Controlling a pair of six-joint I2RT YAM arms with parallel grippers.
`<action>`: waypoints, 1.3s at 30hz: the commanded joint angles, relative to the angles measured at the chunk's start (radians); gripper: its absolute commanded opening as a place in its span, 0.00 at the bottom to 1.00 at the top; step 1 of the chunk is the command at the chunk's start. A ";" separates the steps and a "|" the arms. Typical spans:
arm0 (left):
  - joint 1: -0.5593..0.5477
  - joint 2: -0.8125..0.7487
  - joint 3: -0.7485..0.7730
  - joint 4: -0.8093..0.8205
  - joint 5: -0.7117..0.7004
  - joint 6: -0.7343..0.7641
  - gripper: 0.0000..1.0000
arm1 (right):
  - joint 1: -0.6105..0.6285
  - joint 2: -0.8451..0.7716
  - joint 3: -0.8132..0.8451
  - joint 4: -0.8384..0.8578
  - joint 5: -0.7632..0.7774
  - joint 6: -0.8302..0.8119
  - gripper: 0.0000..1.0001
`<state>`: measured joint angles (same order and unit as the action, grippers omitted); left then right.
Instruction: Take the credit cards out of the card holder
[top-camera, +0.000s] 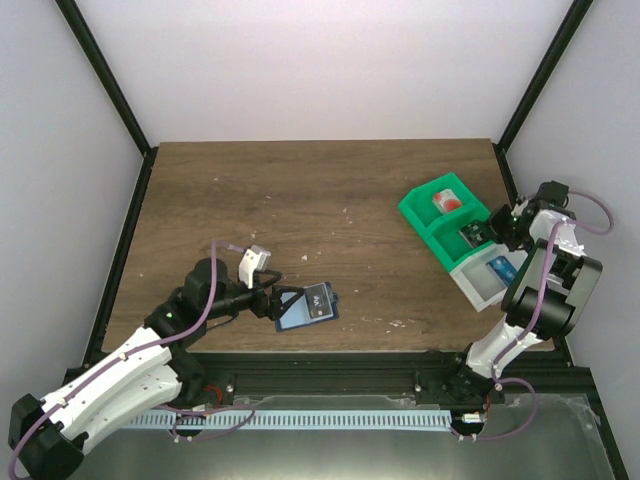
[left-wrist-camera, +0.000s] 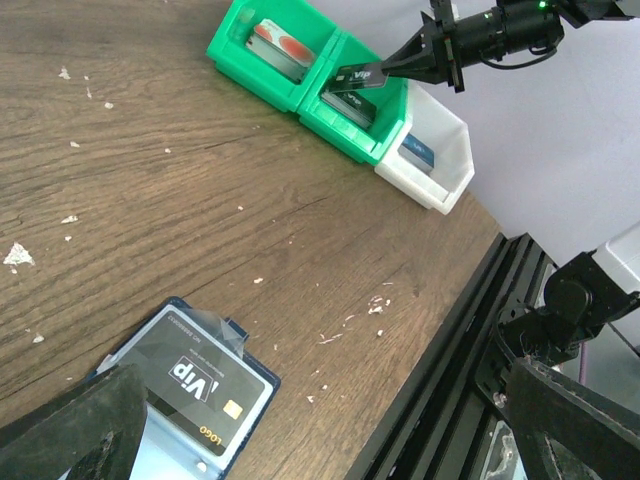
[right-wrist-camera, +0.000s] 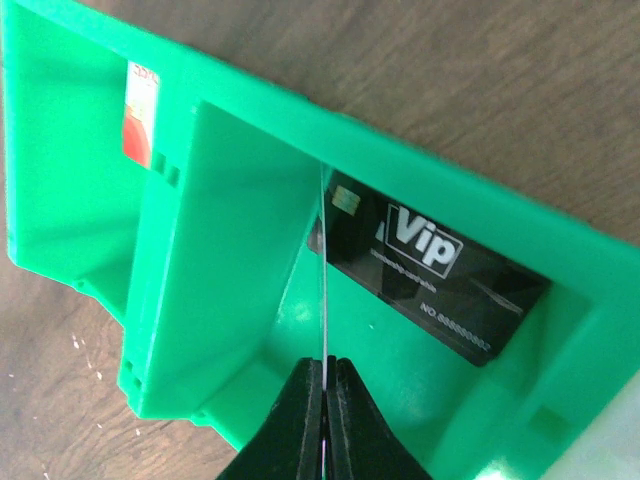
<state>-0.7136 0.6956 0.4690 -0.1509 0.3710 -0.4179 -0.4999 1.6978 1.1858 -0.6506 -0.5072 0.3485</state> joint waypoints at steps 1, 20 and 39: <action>0.000 0.002 0.001 0.025 0.001 0.008 1.00 | -0.023 0.023 0.014 0.055 -0.088 -0.024 0.01; 0.002 0.008 0.004 0.023 -0.012 0.002 1.00 | -0.035 0.042 0.032 0.078 0.052 0.037 0.13; 0.007 0.031 0.009 0.011 -0.048 -0.009 1.00 | 0.053 -0.074 0.024 0.139 0.034 0.128 0.01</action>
<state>-0.7113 0.7296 0.4690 -0.1513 0.3161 -0.4236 -0.4652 1.6348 1.1873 -0.5613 -0.4522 0.4629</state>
